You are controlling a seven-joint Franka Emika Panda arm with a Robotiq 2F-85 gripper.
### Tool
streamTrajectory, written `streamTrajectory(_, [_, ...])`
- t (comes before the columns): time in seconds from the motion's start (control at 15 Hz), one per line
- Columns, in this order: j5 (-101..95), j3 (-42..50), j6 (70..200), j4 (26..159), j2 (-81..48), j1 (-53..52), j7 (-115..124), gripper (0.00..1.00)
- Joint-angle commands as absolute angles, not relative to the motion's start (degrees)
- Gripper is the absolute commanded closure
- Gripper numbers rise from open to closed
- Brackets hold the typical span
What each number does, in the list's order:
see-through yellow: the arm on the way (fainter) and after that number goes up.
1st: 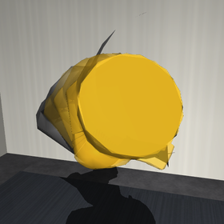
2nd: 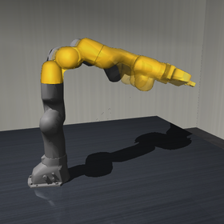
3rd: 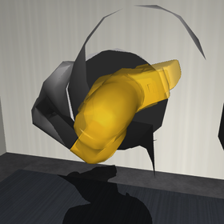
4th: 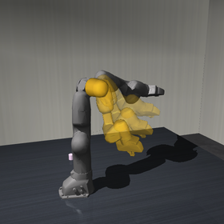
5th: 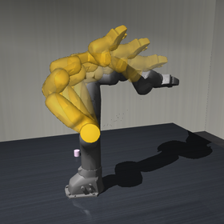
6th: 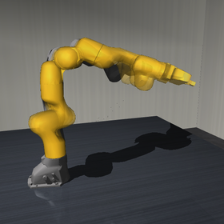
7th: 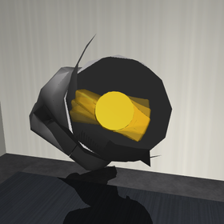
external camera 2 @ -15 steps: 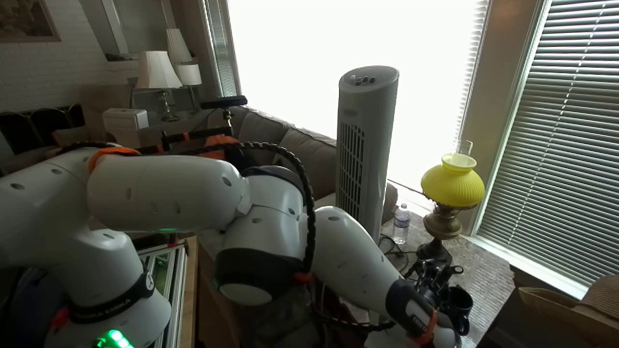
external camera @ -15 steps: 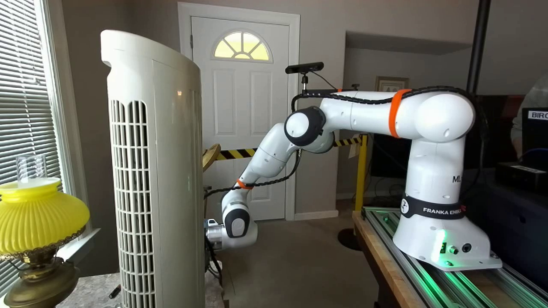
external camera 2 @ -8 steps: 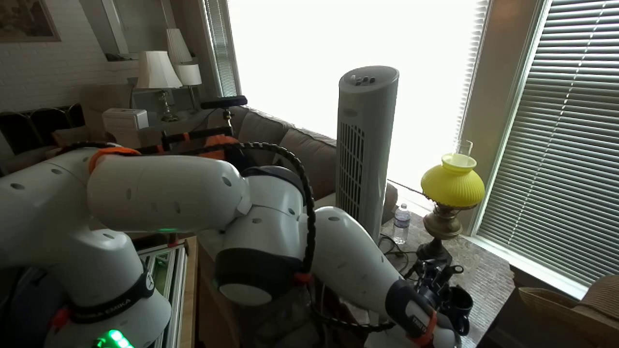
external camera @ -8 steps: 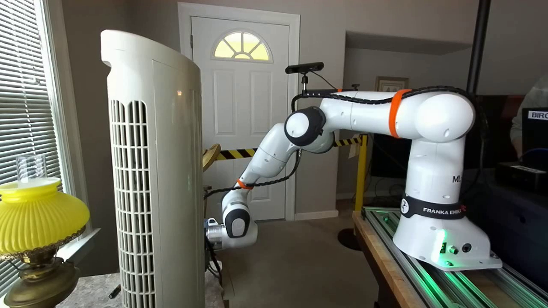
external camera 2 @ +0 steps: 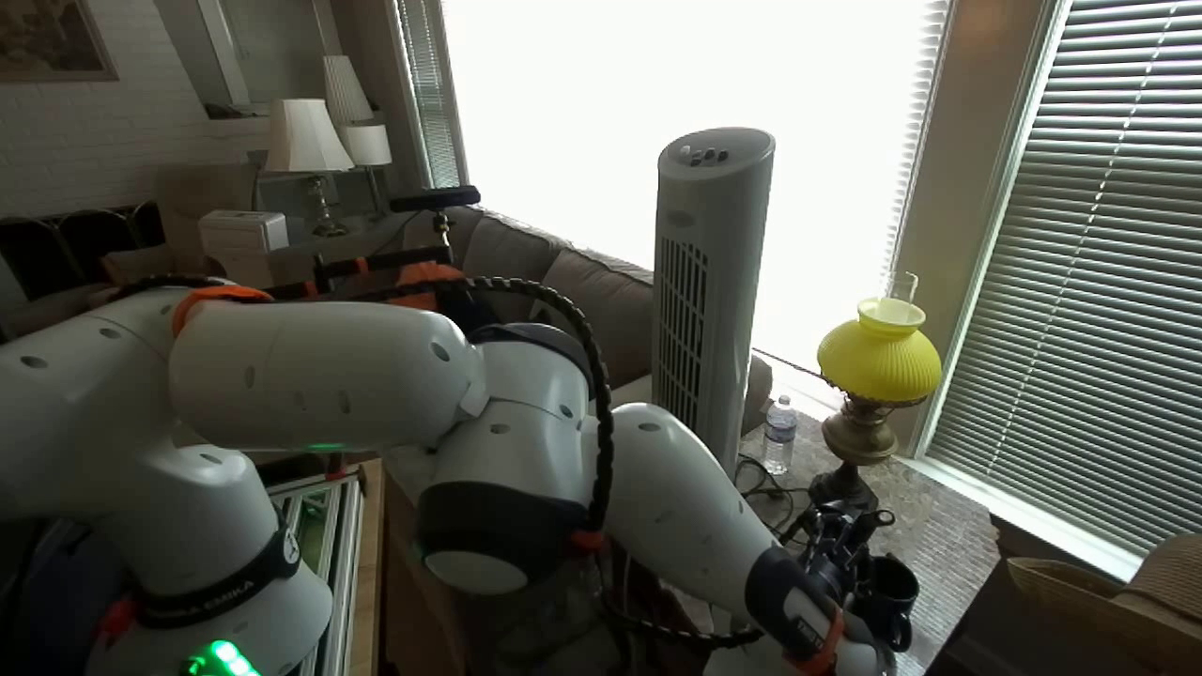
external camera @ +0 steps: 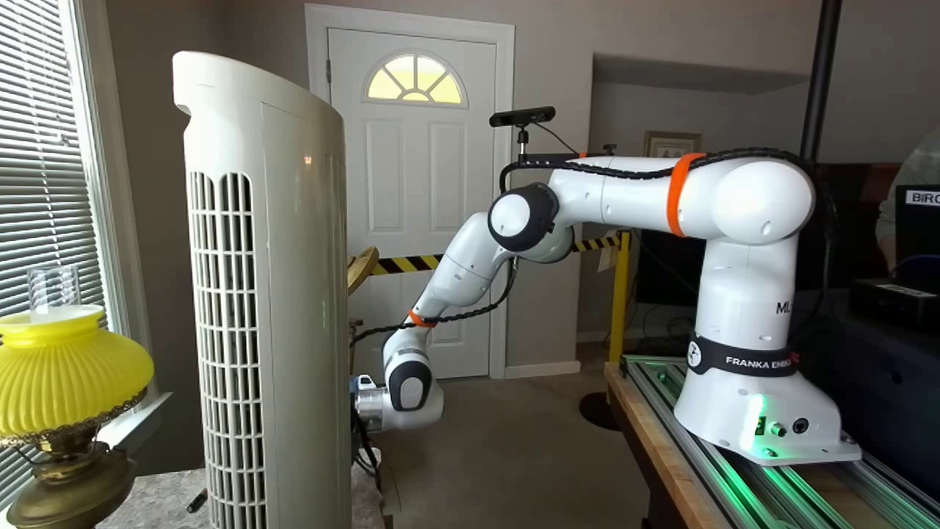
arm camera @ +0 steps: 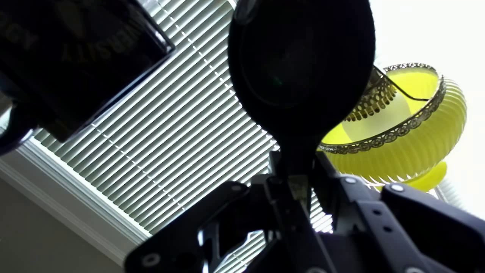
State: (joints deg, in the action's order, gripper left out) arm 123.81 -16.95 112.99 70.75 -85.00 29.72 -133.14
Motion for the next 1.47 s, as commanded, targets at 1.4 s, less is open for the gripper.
streamTrajectory(1.4, [124.34, -18.91, 119.05, 83.49, -73.34, 34.53, -121.65, 0.94])
